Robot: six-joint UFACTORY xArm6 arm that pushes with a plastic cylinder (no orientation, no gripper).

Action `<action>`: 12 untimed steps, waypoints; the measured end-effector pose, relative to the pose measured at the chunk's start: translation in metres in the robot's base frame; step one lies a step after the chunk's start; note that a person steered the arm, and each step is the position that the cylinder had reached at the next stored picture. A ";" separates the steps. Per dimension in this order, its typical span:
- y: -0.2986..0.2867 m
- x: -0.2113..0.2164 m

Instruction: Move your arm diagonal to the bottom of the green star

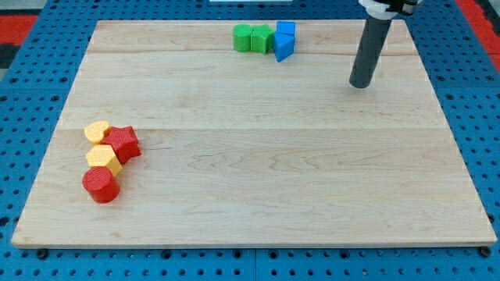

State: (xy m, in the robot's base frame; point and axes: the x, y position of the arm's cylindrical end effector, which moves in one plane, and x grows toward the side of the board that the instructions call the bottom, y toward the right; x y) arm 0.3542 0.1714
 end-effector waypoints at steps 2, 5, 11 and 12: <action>0.003 0.000; 0.012 0.000; -0.091 -0.019; -0.125 -0.023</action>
State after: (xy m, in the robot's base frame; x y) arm 0.3314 0.0468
